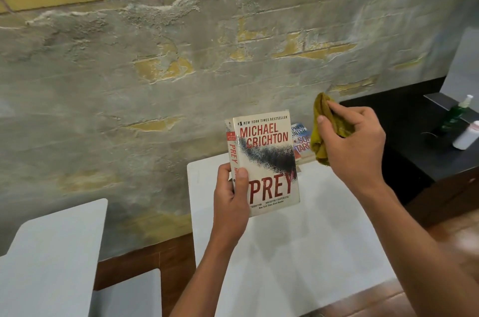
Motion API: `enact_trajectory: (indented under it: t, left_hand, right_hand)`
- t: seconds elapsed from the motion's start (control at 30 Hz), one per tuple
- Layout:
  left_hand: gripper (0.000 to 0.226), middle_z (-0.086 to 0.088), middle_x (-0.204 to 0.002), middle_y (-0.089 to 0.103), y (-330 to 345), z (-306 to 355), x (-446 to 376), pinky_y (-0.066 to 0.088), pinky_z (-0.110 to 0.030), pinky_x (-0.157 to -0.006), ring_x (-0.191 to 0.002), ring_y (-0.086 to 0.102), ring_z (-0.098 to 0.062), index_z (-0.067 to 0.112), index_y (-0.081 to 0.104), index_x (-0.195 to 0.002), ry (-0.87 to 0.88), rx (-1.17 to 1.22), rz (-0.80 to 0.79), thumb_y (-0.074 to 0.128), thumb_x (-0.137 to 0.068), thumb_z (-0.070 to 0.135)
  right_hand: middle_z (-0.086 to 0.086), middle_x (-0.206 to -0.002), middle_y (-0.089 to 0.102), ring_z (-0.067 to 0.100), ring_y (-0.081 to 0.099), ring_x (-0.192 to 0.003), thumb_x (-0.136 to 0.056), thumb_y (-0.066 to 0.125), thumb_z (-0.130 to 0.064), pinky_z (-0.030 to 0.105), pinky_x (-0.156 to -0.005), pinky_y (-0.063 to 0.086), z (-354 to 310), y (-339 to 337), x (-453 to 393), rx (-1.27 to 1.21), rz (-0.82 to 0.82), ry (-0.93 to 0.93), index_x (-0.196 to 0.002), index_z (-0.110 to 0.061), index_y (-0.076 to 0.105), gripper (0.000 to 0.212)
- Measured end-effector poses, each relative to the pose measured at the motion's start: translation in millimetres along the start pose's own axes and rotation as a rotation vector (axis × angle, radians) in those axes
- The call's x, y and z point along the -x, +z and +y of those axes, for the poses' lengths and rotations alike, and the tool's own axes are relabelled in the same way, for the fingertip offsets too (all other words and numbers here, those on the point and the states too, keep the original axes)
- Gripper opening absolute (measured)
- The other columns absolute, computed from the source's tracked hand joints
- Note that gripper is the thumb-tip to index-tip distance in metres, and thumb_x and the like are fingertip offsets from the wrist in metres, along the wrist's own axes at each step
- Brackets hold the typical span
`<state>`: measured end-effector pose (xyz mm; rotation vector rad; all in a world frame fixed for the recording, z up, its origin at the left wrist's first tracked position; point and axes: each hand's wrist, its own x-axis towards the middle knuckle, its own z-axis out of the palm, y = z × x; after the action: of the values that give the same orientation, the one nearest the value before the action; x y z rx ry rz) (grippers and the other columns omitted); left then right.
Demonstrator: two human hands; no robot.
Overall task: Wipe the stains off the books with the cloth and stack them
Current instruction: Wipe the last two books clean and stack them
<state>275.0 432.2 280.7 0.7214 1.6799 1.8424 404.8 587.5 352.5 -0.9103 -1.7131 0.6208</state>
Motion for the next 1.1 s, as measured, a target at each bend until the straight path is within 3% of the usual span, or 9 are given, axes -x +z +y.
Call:
enact_trajectory:
  t: [0.1,0.27,0.4,0.5,0.63,0.73,0.8,0.9,1.1]
  left_hand:
    - [0.037,-0.002,-0.104,0.075,6.4,-0.1,-3.6,0.063,-0.048,-0.075,-0.094,0.075,-0.022,0.028,0.053,-0.113,0.0,-0.041,-0.047,0.048,-0.093,0.059]
    - [0.036,-0.003,-0.101,0.075,25.5,2.9,-5.2,0.063,-0.043,-0.072,-0.092,0.075,-0.022,0.024,0.053,-0.113,0.003,-0.031,-0.111,0.046,-0.091,0.052]
    - [0.032,-0.004,-0.103,0.076,42.6,4.3,-12.4,0.062,-0.047,-0.073,-0.092,0.075,-0.024,0.025,0.053,-0.113,0.026,-0.068,-0.16,0.049,-0.097,0.053]
    - [0.03,-0.004,-0.103,0.076,56.8,2.0,-21.2,0.062,-0.047,-0.072,-0.091,0.076,-0.023,0.024,0.053,-0.112,0.039,-0.084,-0.145,0.051,-0.098,0.05]
    - [0.036,-0.004,-0.102,0.076,76.7,-1.0,-34.7,0.063,-0.039,-0.068,-0.09,0.076,-0.022,0.02,0.053,-0.113,0.03,-0.058,-0.11,0.048,-0.09,0.047]
    - [0.027,-0.002,-0.101,0.076,100.8,-3.3,-52.0,0.061,-0.031,-0.063,-0.089,0.076,-0.02,0.019,0.054,-0.116,0.028,-0.048,-0.061,0.046,-0.098,0.038]
    - [0.02,-0.002,-0.101,0.076,115.4,-3.8,-62.2,0.06,-0.029,-0.061,-0.088,0.076,-0.02,0.019,0.054,-0.116,0.021,-0.026,-0.034,0.044,-0.103,0.03]
    - [0.02,0.001,-0.097,0.076,146.5,-3.1,-80.9,0.059,-0.028,-0.06,-0.086,0.075,-0.018,0.019,0.054,-0.114,0.012,0.004,-0.007,0.043,-0.103,0.031]
    - [0.021,0.003,-0.09,0.074,203.3,-8.1,-114.8,0.062,-0.045,-0.069,-0.082,0.074,-0.017,0.018,0.053,-0.107,-0.023,0.043,0.069,0.04,-0.106,0.034]
  right_hand:
    - [0.002,-0.108,0.056,0.013,0.061,-0.097,-0.089,0.074,-0.026,0.03,-0.081,0.059,-10.1,-2.2,7.6,-0.05,-0.044,-0.092,-0.125,-0.017,0.067,0.039]
    - [0.0,-0.107,0.056,0.011,0.061,-0.098,-0.089,0.074,-0.025,0.029,-0.081,0.058,-20.6,6.1,4.4,-0.078,-0.152,-0.178,-0.124,-0.016,0.069,0.037]
    - [0.002,-0.109,0.055,0.007,0.056,-0.098,-0.09,0.073,-0.028,0.016,-0.085,0.052,-11.9,6.3,-16.5,0.003,-0.158,-0.22,-0.126,-0.018,0.068,0.038]
    - [0.001,-0.108,0.053,0.006,0.052,-0.096,-0.09,0.073,-0.026,0.005,-0.082,0.045,8.3,3.1,-37.1,0.067,-0.116,-0.195,-0.127,-0.015,0.067,0.039]
    - [0.002,-0.109,0.053,0.01,0.053,-0.096,-0.09,0.072,-0.024,0.011,-0.086,0.048,51.9,-13.2,-73.5,0.122,-0.009,-0.048,-0.128,-0.013,0.066,0.04]
    - [0.001,-0.109,0.053,0.008,0.052,-0.094,-0.09,0.072,-0.023,-0.002,-0.08,0.039,84.1,-30.2,-102.4,0.136,0.027,0.0,-0.128,-0.013,0.066,0.04]
    - [0.002,-0.109,0.054,0.009,0.052,-0.095,-0.09,0.073,-0.023,0.001,-0.08,0.04,100.2,-37.8,-114.8,0.15,0.011,-0.011,-0.128,-0.014,0.066,0.04]
    - [0.0,-0.109,0.056,0.01,0.055,-0.097,-0.089,0.073,-0.025,0.015,-0.088,0.046,125.5,-46.8,-137.2,0.126,-0.022,-0.006,-0.127,-0.018,0.066,0.039]
    - [-0.001,-0.11,0.057,0.007,0.057,-0.096,-0.089,0.073,-0.027,0.013,-0.085,0.047,169.8,-56.4,-173.2,0.081,-0.097,0.034,-0.127,-0.019,0.066,0.04]
